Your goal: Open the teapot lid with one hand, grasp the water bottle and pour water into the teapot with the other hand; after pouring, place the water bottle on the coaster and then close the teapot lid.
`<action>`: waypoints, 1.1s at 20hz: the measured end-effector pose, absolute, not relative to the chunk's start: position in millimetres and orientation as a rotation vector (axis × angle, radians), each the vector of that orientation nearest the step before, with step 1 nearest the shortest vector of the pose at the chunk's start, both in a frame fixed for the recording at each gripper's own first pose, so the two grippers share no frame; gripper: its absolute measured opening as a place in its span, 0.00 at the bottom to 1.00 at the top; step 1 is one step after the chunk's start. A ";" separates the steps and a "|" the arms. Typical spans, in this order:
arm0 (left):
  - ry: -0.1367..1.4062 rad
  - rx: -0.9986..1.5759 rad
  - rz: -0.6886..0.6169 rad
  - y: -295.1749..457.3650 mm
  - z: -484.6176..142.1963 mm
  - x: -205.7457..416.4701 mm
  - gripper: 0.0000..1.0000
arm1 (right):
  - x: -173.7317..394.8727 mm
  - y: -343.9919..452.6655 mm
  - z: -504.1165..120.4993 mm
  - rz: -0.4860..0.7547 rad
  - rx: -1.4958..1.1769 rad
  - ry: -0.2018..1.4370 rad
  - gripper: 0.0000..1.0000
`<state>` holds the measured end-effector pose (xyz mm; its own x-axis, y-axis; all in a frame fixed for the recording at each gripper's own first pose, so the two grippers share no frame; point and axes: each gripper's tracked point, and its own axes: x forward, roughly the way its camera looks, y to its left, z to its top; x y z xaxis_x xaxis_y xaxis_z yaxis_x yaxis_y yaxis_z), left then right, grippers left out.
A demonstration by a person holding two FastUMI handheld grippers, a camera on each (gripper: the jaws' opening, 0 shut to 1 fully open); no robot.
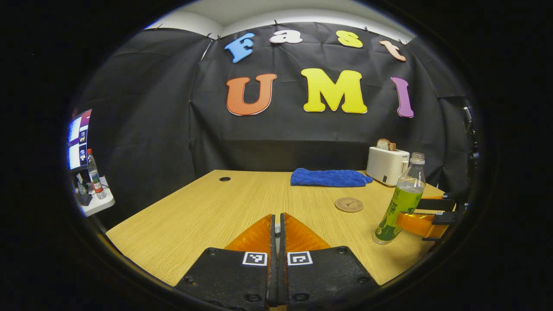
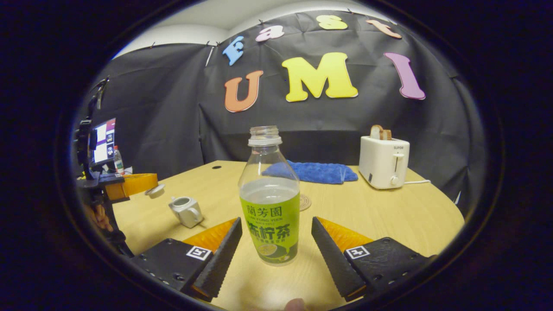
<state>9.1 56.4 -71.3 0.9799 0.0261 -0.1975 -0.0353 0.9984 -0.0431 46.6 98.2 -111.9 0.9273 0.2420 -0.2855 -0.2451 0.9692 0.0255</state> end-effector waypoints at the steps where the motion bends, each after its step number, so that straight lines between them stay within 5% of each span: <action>1: 0.201 -0.050 0.033 60.1 -72.4 7.1 0.03 | 50.6 101.0 -110.9 0.250 -0.006 0.289 0.96; 4: 0.203 -0.065 0.032 64.3 -75.3 2.7 0.03 | 59.5 108.9 -111.0 0.264 0.007 0.291 0.77; 13: 0.189 -0.088 0.033 81.7 -80.7 1.1 0.03 | 51.2 141.8 -72.4 0.406 0.031 0.327 0.71; 22: 0.173 -0.062 0.031 95.9 -84.1 -2.9 0.03 | 74.3 153.7 -91.5 0.295 -0.917 0.222 0.71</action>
<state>-2.9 95.9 -84.1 0.9847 0.0254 -0.1726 -0.0362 0.9976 -0.0594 74.3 153.7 -91.5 0.9371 0.1555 -0.3126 -0.3433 0.5724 -0.7446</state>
